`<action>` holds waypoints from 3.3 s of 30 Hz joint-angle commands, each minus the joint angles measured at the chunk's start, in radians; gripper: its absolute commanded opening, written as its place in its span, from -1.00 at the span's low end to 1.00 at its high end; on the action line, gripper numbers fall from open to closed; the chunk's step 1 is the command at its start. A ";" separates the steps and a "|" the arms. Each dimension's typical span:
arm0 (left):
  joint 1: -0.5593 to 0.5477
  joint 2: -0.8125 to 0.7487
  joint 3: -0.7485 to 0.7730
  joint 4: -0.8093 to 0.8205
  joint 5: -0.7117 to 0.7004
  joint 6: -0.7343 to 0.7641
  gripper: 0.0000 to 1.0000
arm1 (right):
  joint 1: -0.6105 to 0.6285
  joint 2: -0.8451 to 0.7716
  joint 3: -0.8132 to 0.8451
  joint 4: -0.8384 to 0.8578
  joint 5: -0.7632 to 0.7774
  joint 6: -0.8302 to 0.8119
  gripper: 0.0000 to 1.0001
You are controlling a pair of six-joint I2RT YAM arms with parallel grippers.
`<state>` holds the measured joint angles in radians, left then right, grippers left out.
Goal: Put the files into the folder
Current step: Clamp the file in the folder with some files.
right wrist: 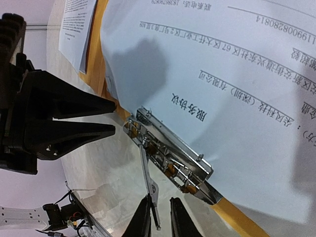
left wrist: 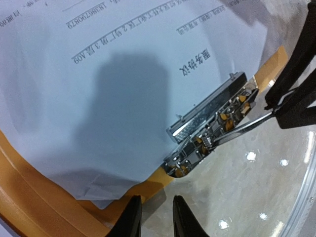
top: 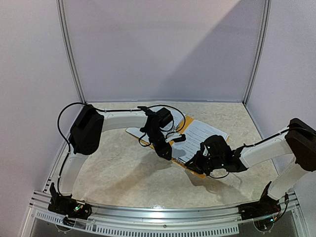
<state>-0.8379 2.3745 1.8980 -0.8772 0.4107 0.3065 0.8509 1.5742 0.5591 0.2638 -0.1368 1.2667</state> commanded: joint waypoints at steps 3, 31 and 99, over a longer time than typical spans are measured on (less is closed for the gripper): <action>-0.020 0.019 0.006 -0.095 0.041 0.017 -0.51 | -0.005 0.030 -0.022 -0.113 0.042 0.004 -0.71; -0.052 0.133 0.210 -0.028 -0.163 -0.014 -0.62 | -0.004 0.040 -0.031 -0.077 0.037 0.008 -0.71; -0.061 0.115 0.128 -0.009 -0.190 0.036 -0.62 | 0.006 0.003 0.061 -0.301 0.115 -0.049 -0.95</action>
<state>-0.8738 2.4664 2.0579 -0.8173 0.2459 0.3305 0.8532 1.5394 0.6693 0.0479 -0.0853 1.2121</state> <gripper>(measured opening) 0.190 0.035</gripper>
